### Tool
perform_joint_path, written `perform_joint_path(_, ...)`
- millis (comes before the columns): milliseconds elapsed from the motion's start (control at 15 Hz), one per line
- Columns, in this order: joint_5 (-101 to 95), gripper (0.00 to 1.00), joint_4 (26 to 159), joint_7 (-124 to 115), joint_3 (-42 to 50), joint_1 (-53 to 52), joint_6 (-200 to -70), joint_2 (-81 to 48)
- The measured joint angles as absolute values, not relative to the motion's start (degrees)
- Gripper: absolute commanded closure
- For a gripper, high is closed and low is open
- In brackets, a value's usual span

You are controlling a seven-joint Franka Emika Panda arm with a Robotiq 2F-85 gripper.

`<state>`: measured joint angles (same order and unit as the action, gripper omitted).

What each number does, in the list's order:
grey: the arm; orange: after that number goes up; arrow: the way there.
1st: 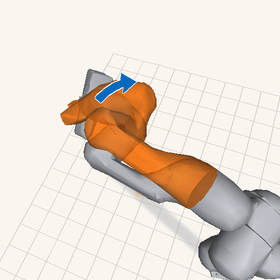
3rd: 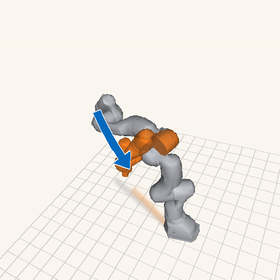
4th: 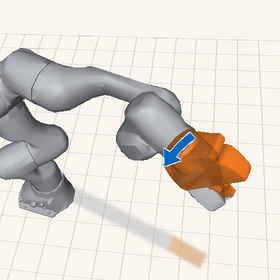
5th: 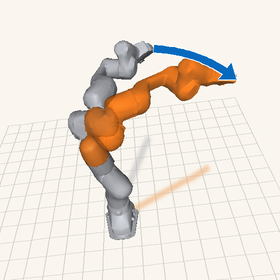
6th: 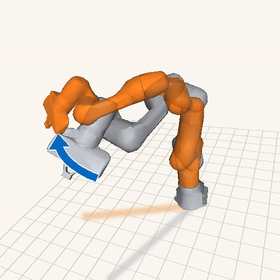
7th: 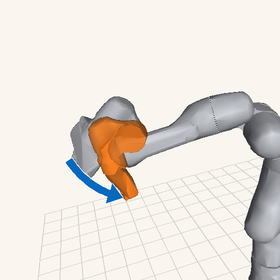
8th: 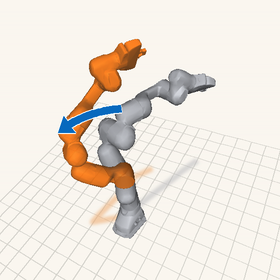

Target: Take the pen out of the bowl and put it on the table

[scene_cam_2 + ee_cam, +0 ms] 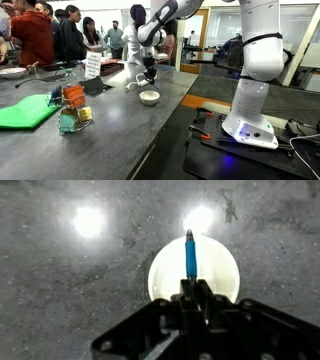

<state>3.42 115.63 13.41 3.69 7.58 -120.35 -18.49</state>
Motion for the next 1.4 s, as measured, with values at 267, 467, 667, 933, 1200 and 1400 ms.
perform_joint_path(267, -5.6, 0.97, 111.4, 16.3, 5.2, 8.0, -114.5, -19.7)
perform_joint_path(467, -10.7, 0.97, 106.8, 17.0, 6.0, 8.6, -115.0, -23.9)
perform_joint_path(667, -12.7, 0.97, 101.3, 18.4, 6.1, 9.8, -115.0, -30.1)
perform_joint_path(933, -14.9, 0.97, 92.6, 21.0, 6.1, 10.4, -112.7, -39.2)
perform_joint_path(1200, -18.2, 0.73, 84.4, 22.7, 5.8, 9.7, -108.2, -45.7)
perform_joint_path(1400, -19.5, 0.49, 80.0, 24.4, 5.5, 9.0, -105.5, -48.6)
